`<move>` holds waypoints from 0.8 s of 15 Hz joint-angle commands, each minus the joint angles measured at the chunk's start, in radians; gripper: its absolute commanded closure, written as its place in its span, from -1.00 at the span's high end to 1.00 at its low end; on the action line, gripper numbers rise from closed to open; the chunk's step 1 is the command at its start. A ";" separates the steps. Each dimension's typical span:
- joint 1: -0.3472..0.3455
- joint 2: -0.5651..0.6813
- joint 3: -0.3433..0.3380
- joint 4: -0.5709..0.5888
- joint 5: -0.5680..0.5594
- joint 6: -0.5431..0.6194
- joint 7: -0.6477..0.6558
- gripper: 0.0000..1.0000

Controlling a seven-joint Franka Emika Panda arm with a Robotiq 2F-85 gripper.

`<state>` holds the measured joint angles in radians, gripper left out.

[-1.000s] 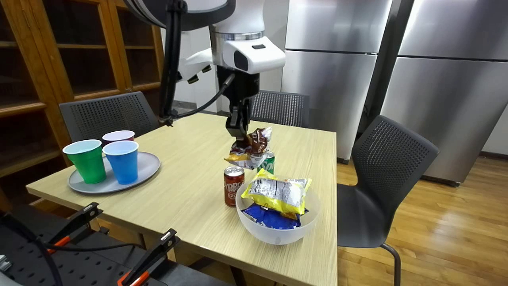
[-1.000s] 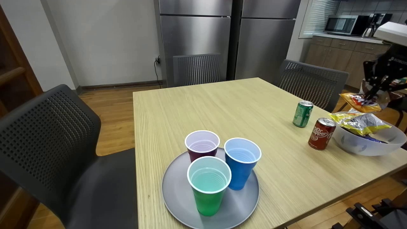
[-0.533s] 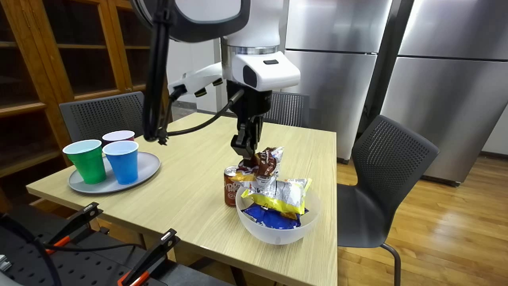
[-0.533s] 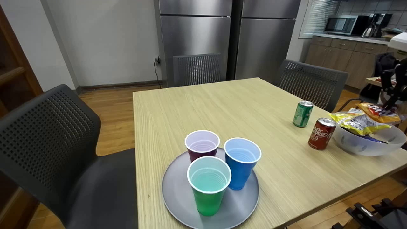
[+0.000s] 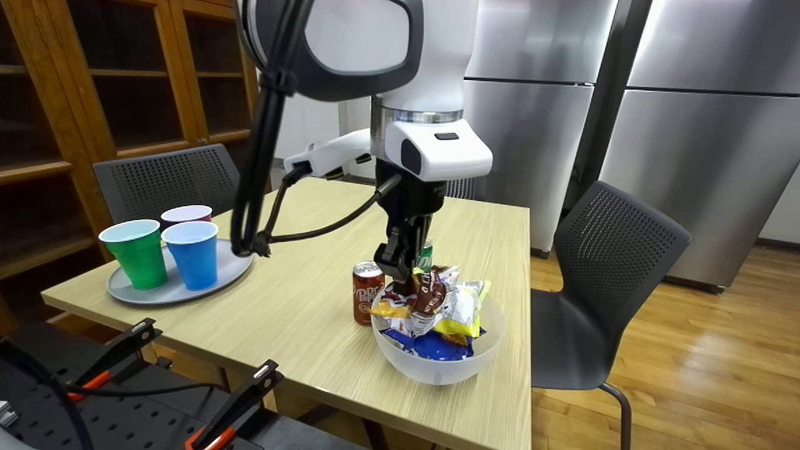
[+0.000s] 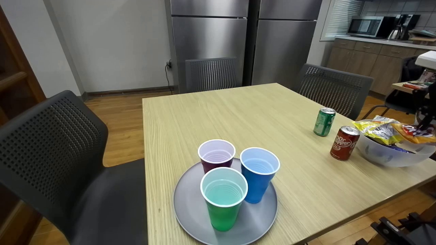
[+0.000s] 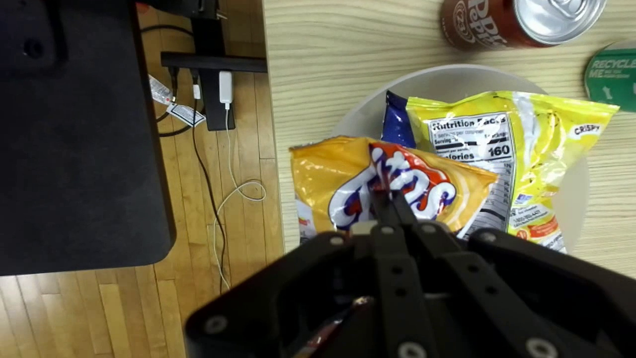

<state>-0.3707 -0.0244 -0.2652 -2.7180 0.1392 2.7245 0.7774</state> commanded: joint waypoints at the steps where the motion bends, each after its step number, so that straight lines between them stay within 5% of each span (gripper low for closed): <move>1: 0.019 0.075 -0.021 0.082 -0.003 -0.054 0.044 -1.00; 12: 0.073 0.183 -0.050 0.185 0.020 -0.120 0.036 -1.00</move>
<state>-0.3237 0.1332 -0.2982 -2.5751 0.1459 2.6523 0.7887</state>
